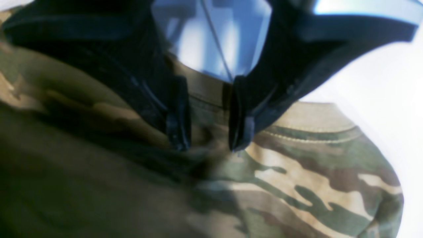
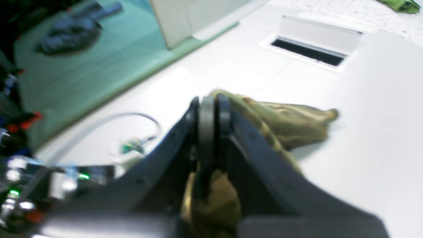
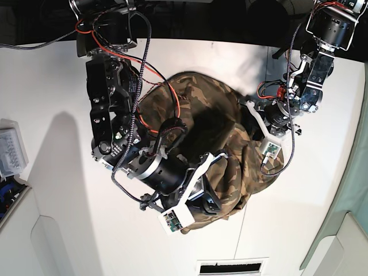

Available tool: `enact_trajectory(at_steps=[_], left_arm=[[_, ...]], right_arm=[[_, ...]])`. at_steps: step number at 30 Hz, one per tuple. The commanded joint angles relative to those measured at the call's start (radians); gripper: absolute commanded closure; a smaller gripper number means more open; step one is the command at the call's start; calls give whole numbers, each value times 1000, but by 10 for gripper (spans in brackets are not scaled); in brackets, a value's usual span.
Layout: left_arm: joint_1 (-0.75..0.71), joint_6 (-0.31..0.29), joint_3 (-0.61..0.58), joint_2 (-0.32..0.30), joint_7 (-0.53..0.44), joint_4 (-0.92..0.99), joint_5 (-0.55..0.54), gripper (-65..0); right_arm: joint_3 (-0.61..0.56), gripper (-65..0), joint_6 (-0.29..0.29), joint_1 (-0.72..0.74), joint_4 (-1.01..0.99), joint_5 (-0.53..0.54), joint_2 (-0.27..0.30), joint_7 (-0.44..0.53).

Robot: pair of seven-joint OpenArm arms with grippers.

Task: Layout the t-shirt on the table in an organized manner, then fold the t-shirt properly
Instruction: 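Pull the shirt taut between both grippers, stretching it lengthwise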

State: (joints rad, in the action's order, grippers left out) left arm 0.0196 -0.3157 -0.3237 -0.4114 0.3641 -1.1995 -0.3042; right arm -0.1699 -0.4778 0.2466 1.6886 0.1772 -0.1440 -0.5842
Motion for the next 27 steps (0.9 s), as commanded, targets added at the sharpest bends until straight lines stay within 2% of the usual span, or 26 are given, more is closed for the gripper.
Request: enact_trajectory(at_steps=[1, 4, 8, 14, 18, 22, 24, 27], left_arm=[[-19, 39, -2, -28, 154, 32, 59, -243], [-19, 47, -2, -55, 154, 32, 63, -243], [-10, 47, -2, -96, 148, 32, 97, -243], [20, 46, -2, -159, 147, 32, 124, -243], [51, 39, -2, -191, 134, 32, 153, -243], [85, 28, -2, -222, 82, 32, 172, -243], [105, 5, -2, -229, 80, 32, 171, -243], [130, -36, -2, -229, 77, 32, 170, -243]], right_arm=[[10, 0, 11, 24, 19, -7, -5, 29], [53, 0, 11, 24, 19, -42, 10, 7], [163, 0, 11, 24, 37, -30, 64, 7], [332, 0, 10, 23, 178, 104, 128, -77], [389, 0, 12, 19, 208, 111, 130, -74], [419, 0, 73, 18, 208, 79, 130, -76], [423, 0, 98, 3, 207, 61, 130, -76], [423, 0, 100, -44, 206, 61, 130, -87]])
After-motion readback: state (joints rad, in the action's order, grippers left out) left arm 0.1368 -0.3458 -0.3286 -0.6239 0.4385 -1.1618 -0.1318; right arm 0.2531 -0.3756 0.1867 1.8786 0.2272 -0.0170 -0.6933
